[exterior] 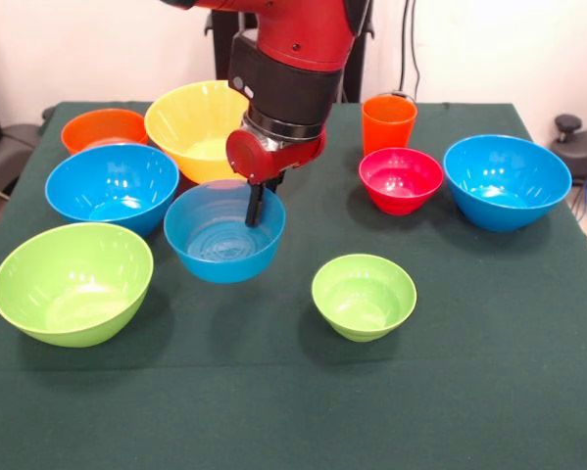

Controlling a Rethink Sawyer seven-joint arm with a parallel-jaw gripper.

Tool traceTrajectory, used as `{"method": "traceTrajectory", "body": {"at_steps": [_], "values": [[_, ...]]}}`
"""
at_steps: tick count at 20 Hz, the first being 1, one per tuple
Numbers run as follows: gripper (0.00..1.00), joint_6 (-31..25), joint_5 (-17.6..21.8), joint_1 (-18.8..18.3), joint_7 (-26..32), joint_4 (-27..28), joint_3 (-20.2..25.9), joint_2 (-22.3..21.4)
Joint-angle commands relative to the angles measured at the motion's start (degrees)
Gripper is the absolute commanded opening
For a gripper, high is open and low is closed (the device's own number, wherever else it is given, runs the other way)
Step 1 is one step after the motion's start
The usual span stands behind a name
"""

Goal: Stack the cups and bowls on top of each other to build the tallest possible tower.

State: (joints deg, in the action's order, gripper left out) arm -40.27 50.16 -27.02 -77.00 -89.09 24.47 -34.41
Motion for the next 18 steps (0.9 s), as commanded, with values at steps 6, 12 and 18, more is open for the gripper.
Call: {"method": "traceTrajectory", "body": {"at_steps": [6,12,18], "values": [[0.0,1.37,-2.02,5.25,-9.28,-1.95,-2.51,-0.13],[0.0,1.39,-3.43,8.36,-11.73,-1.92,-4.37,-1.08],[0.0,-0.28,-6.5,10.31,-12.12,-1.44,-5.26,-2.8]]}}
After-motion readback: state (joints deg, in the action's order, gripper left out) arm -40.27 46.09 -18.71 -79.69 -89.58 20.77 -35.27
